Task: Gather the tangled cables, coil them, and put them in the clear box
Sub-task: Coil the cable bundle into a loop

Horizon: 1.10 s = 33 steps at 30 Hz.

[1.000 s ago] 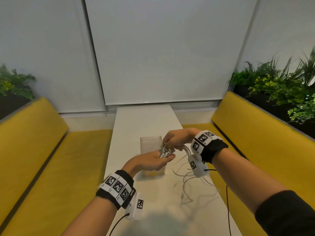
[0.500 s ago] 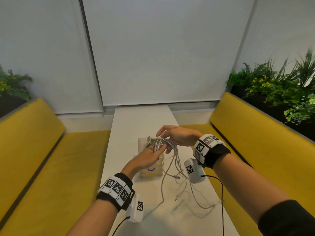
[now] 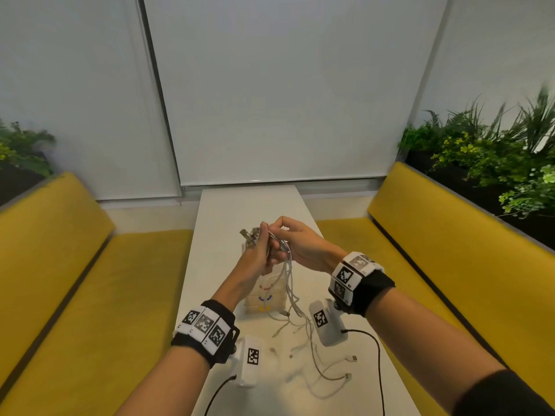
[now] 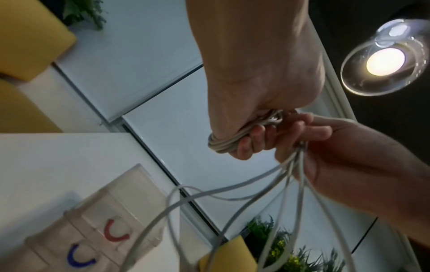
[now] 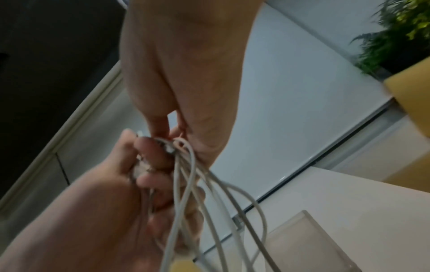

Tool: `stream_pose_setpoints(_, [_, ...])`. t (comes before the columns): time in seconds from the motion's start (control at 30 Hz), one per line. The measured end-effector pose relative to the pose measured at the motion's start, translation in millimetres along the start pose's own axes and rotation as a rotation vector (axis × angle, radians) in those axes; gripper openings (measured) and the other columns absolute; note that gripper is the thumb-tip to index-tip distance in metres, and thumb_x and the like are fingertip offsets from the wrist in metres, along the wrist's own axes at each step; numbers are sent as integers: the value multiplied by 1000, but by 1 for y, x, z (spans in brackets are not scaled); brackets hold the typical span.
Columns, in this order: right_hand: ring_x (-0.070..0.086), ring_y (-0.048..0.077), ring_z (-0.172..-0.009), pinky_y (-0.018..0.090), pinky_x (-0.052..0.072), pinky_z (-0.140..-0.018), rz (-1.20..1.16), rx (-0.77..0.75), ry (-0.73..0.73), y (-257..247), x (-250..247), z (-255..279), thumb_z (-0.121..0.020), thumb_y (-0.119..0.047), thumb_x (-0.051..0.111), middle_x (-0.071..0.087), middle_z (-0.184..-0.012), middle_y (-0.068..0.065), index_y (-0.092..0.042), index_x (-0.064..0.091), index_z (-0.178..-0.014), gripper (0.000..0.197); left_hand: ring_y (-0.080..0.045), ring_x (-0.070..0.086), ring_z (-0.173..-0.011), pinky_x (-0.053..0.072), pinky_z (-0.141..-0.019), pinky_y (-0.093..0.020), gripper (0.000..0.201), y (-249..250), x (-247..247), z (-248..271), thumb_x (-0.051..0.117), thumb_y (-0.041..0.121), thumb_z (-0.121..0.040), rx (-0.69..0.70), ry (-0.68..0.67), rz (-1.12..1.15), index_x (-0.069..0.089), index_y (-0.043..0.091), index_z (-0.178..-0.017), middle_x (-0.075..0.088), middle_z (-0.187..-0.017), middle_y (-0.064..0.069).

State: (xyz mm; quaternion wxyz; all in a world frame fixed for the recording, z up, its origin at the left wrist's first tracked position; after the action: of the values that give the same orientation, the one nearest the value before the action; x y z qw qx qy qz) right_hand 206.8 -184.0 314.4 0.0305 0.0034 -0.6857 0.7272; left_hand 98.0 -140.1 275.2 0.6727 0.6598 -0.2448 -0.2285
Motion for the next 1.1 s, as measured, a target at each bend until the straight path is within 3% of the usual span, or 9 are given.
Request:
stream_pose_setpoints(0.17, [53, 13, -46, 32, 53, -56, 271, -118, 26, 8, 15, -1, -105, -38, 39, 49, -56, 7, -6, 52, -83, 41, -17, 65, -53, 52, -53, -27, 89, -2, -6, -8, 39, 86, -75, -24, 184, 73, 65, 3, -94, 65, -60, -7])
stream_pose_setpoints(0.23, [47, 9, -50, 29, 47, -56, 306, -117, 21, 14, 23, 2, -107, -38, 29, 45, -62, 3, -13, 41, -90, 32, -25, 69, -64, 55, -59, -34, 103, -1, -8, -10, 47, 97, -58, -18, 216, 89, 64, 7, -106, 71, -76, -13])
stream_pose_setpoints(0.4, [38, 7, -57, 21, 38, -53, 245, -103, 54, 27, 30, 4, -108, -32, 23, 38, -75, 2, -10, 29, -129, 31, -20, 71, -97, 57, -74, -34, 54, 4, -8, -12, 72, 60, -79, 23, 279, 170, 68, 15, -109, 74, -101, -9])
stream_pose_setpoints(0.5, [38, 4, -52, 22, 38, -55, 258, -95, 41, 27, 29, 5, -107, -35, 28, 40, -70, 0, -8, 31, -110, 27, -21, 67, -94, 56, -82, -40, 34, 2, -11, -14, 70, 46, -88, -2, 329, 233, 68, 15, -101, 70, -93, -6])
stream_pose_setpoints(0.63, [45, 10, -60, 26, 42, -59, 237, -63, 9, 40, 24, 7, -92, -13, 56, 46, -74, 3, -11, 41, -102, 18, -12, 51, -69, 43, -65, -30, 14, 13, -13, -13, 67, 27, -92, 78, 361, 378, 62, 24, -80, 52, -73, 3])
stream_pose_setpoints(0.73, [42, 13, -55, 27, 41, -57, 275, -45, -35, 52, 21, 8, -84, -11, 63, 43, -66, 4, -14, 49, -77, 15, -11, 45, -60, 39, -59, -27, 15, 28, -16, -15, 63, 21, -95, 132, 291, 507, 60, 22, -80, 52, -70, 0])
stream_pose_setpoints(0.83, [32, 16, -49, 27, 35, -52, 338, 23, -63, 72, 20, 8, -85, -27, 70, 31, -56, 6, -18, 41, -58, 41, -12, 42, -56, 36, -55, -25, 27, 51, -16, -11, 58, 25, -98, 169, 128, 678, 56, 20, -71, 49, -65, 1])
stream_pose_setpoints(0.97, [31, 16, -45, 30, 36, -54, 336, 73, -11, 80, 15, 5, -84, -41, 69, 32, -53, 4, -20, 39, -56, 46, -17, 56, -61, 44, -64, -30, 40, 74, -7, 5, 51, 27, -99, 238, -133, 617, 49, 15, -60, 48, -59, -1])
stream_pose_setpoints(1.1, [35, 15, -46, 25, 33, -49, 429, 90, -18, 71, 6, -3, -78, -47, 72, 38, -59, 11, -12, 48, -65, 44, -8, 34, -34, 32, -37, -21, 40, 77, 1, 18, 47, 26, -101, 236, -419, 627, 39, 12, -64, 34, -45, 1])
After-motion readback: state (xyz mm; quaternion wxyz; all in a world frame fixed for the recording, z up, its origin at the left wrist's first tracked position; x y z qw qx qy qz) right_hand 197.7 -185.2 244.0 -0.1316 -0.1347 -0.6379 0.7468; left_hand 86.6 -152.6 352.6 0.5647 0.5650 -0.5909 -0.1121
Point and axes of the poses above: each hand's wrist, its own z-axis away from the middle knuckle, its own x-axis out of the palm, y = z × x, the point moved 3 cm from there along -z, towards the middle knuckle
